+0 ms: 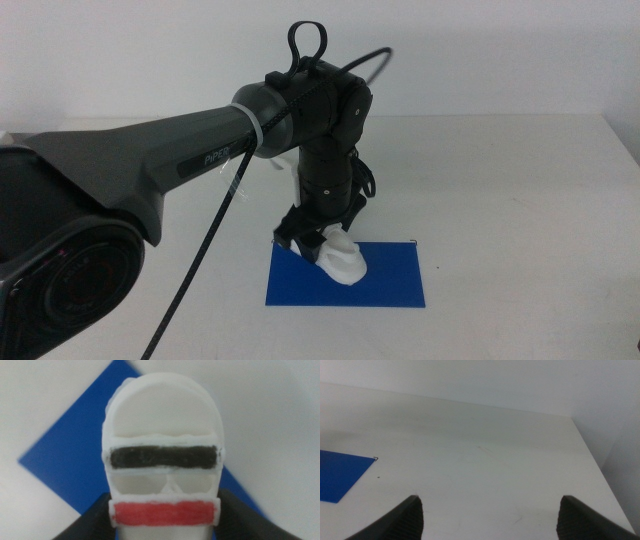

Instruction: Use one arm to grab the shoe from the table and place it on the mat.

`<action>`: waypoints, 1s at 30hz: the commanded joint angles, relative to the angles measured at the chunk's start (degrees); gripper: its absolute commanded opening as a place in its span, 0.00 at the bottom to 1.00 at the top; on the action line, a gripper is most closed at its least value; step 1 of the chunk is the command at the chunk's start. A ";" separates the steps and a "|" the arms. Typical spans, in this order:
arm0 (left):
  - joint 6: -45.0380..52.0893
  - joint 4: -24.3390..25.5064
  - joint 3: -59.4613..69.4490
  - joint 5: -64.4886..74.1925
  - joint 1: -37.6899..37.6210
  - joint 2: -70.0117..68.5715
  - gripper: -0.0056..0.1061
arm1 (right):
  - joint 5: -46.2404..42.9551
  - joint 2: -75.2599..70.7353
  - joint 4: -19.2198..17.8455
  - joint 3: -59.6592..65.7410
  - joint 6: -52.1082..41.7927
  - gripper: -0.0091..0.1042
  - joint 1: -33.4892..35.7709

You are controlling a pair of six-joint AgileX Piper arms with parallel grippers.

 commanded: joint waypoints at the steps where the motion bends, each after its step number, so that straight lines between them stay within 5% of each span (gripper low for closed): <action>1: -11.00 -0.20 -1.81 3.98 -0.11 -3.65 0.08 | -4.18 0.21 -0.62 0.29 -0.62 0.77 -0.05; 9: -40.53 -2.12 -1.81 3.98 -0.11 -3.65 0.08 | -4.18 0.21 -0.62 0.29 -0.62 0.77 -0.05; 30: -40.42 -3.97 -1.81 3.98 -0.11 1.61 0.08 | -4.18 0.21 -0.62 0.29 -0.62 0.77 -0.05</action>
